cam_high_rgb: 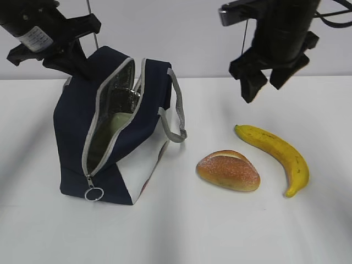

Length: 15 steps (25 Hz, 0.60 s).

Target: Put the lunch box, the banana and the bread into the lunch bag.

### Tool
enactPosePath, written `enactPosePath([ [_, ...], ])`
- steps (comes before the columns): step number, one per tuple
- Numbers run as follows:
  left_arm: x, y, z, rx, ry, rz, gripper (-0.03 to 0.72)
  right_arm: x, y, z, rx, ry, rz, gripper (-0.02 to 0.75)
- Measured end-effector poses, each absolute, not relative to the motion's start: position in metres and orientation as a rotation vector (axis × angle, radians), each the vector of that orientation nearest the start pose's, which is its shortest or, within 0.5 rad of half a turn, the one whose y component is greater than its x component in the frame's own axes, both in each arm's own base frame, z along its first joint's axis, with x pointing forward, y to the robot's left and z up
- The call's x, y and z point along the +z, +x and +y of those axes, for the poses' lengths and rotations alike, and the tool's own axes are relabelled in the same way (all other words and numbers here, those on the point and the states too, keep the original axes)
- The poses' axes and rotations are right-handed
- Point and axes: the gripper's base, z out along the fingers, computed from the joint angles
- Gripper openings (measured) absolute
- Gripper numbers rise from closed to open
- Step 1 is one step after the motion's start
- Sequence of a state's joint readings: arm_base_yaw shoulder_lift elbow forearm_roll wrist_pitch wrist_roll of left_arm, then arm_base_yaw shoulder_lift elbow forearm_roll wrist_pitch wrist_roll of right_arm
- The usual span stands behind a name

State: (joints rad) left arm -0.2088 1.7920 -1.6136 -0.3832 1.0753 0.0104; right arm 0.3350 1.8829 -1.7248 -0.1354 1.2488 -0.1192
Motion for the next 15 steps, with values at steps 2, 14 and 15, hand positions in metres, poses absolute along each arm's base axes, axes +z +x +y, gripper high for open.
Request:
enactPosePath([
  [2, 0.311, 0.373, -0.110, -0.568, 0.143, 2.721, -0.003, 0.290, 0.375, 0.102, -0.130, -0.694, 2.830, 0.512],
  [14, 0.311, 0.373, -0.110, -0.568, 0.143, 2.721, -0.003, 0.223, 0.365, 0.049, -0.105, -0.746, 2.924, 0.512],
  [15, 0.311, 0.373, -0.110, -0.568, 0.143, 2.720, -0.003, 0.221, 0.365, 0.045, -0.107, -0.734, 2.920, 0.512],
])
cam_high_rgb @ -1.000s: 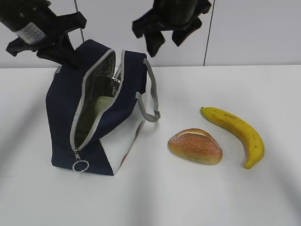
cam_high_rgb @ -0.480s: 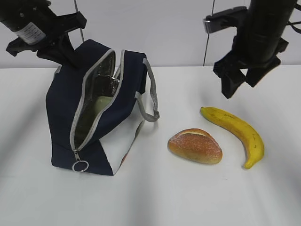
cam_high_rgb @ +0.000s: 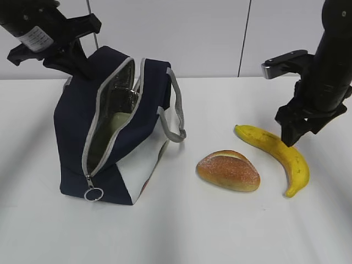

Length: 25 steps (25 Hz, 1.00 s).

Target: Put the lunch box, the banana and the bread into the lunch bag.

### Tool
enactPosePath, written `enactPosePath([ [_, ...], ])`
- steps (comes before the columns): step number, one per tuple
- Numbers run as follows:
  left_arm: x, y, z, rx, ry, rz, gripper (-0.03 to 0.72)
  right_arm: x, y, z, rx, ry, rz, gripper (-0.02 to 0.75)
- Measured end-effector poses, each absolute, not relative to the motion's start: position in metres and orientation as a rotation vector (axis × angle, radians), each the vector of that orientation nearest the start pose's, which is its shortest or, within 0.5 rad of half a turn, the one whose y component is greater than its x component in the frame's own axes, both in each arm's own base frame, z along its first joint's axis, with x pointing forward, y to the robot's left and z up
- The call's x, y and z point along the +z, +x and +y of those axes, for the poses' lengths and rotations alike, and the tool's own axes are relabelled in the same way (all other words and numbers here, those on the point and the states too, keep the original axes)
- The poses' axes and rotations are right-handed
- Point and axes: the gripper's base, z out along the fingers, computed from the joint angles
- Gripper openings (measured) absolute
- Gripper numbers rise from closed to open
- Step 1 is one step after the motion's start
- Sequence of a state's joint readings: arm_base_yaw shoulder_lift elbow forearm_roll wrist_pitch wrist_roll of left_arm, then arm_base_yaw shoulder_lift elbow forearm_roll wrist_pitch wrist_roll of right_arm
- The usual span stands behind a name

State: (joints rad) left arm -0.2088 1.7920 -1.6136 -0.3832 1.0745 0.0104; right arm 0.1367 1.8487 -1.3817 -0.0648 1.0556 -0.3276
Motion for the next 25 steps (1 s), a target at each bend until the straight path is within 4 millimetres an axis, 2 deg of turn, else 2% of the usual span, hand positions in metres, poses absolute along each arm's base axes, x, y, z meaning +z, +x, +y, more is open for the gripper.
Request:
enactPosePath([
  [4, 0.311, 0.374, -0.110, -0.566, 0.141, 2.714, -0.003, 0.218, 0.369, 0.036, -0.050, -0.689, 2.905, 0.512],
  [12, 0.311, 0.374, -0.110, -0.566, 0.141, 2.714, -0.003, 0.175, 0.382, 0.039, 0.008, -0.694, 2.961, 0.511],
  [20, 0.311, 0.374, -0.110, -0.566, 0.141, 2.714, -0.003, 0.154, 0.399, 0.041, 0.005, -0.688, 2.967, 0.510],
  [25, 0.311, 0.374, -0.109, -0.561, 0.143, 2.715, -0.003, 0.147, 0.409, 0.041, -0.006, -0.674, 2.971, 0.448],
])
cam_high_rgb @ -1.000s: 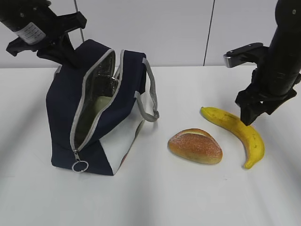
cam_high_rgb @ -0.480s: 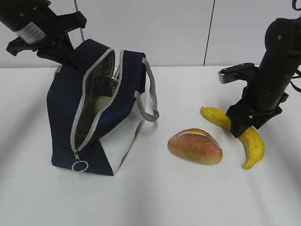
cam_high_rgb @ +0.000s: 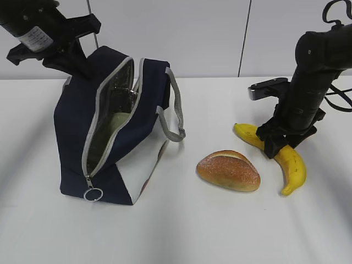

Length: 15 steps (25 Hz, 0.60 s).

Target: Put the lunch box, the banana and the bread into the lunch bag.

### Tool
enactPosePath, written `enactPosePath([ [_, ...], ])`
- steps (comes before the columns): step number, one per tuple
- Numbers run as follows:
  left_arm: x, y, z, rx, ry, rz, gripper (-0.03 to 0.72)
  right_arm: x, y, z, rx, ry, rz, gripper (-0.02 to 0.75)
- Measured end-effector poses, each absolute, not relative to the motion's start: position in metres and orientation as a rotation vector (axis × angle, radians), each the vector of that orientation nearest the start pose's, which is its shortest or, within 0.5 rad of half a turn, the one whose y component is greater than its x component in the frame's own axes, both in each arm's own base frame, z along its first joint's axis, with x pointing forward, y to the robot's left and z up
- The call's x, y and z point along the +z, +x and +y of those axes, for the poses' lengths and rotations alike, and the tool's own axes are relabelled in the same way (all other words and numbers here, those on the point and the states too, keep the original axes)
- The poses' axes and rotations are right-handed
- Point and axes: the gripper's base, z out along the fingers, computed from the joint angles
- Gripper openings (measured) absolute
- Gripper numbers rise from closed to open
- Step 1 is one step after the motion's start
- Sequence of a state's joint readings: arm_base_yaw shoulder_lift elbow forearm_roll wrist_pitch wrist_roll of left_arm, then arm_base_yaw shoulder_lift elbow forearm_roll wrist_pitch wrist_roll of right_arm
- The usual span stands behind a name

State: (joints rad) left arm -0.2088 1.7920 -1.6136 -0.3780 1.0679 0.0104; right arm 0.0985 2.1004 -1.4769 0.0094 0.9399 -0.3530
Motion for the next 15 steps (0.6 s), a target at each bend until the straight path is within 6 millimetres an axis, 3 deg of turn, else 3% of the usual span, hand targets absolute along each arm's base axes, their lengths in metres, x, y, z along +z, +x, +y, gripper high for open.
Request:
enactPosePath([
  [8, 0.3112, 0.3737, -0.1091, -0.557, 0.144, 2.715, -0.003, 0.1446, 0.4111, 0.0401, -0.026, -0.674, 2.981, 0.325],
  [15, 0.3112, 0.3737, -0.1090, -0.556, 0.144, 2.715, -0.003, 0.1484, 0.4120, 0.0400, -0.024, -0.677, 3.006, 0.297],
])
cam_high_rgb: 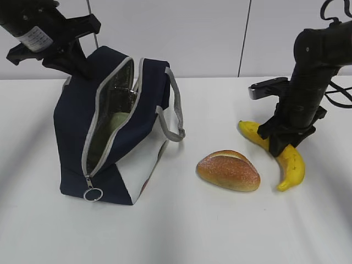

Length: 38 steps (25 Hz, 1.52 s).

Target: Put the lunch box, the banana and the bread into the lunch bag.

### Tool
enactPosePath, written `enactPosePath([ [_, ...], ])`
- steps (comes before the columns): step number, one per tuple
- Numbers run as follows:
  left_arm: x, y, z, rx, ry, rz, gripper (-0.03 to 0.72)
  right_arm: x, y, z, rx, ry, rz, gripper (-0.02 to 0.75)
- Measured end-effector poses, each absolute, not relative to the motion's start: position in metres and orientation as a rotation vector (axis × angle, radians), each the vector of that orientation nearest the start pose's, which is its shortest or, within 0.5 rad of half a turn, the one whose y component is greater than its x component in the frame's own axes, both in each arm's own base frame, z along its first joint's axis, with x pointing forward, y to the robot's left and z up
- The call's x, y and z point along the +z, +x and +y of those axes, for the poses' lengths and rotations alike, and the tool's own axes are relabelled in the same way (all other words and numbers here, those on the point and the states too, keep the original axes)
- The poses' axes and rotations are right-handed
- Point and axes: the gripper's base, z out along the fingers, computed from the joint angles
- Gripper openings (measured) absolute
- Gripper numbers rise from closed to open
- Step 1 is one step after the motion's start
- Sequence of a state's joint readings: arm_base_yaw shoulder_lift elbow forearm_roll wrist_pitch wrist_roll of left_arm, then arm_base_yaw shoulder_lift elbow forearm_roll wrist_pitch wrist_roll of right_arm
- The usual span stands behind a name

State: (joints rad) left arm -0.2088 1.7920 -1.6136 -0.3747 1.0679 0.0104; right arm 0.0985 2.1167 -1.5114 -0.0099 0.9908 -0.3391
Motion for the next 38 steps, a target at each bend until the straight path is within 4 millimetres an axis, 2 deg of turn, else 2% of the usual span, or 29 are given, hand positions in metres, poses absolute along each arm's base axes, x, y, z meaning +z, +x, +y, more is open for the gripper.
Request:
enactPosePath([
  [5, 0.311, 0.374, -0.109, -0.556, 0.144, 2.715, -0.003, 0.179, 0.422, 0.042, -0.009, -0.663, 3.021, 0.297],
  [9, 0.311, 0.374, -0.109, -0.556, 0.144, 2.715, -0.003, 0.226, 0.429, 0.046, 0.051, -0.617, 2.937, 0.297],
  [12, 0.311, 0.374, -0.109, -0.556, 0.144, 2.714, -0.003, 0.265, 0.429, 0.055, 0.166, -0.563, 2.829, 0.297],
  [16, 0.311, 0.374, -0.109, -0.558, 0.142, 2.711, -0.003, 0.294, 0.417, 0.075, 0.346, -0.503, 2.760, 0.309],
  [21, 0.312, 0.374, -0.110, -0.575, 0.135, 2.707, -0.003, 0.303, 0.408, 0.111, 0.581, -0.479, 2.730, 0.313],
  [30, 0.313, 0.374, -0.112, -0.616, 0.122, 2.702, -0.003, 0.306, 0.386, 0.176, 0.747, -0.540, 2.742, 0.313],
  [35, 0.313, 0.374, -0.112, -0.619, 0.121, 2.702, -0.003, 0.304, 0.379, 0.197, 0.897, -0.510, 2.756, 0.314],
  [38, 0.313, 0.374, -0.112, -0.619, 0.121, 2.702, -0.003, 0.290, 0.385, 0.205, 0.983, -0.463, 2.773, 0.314],
])
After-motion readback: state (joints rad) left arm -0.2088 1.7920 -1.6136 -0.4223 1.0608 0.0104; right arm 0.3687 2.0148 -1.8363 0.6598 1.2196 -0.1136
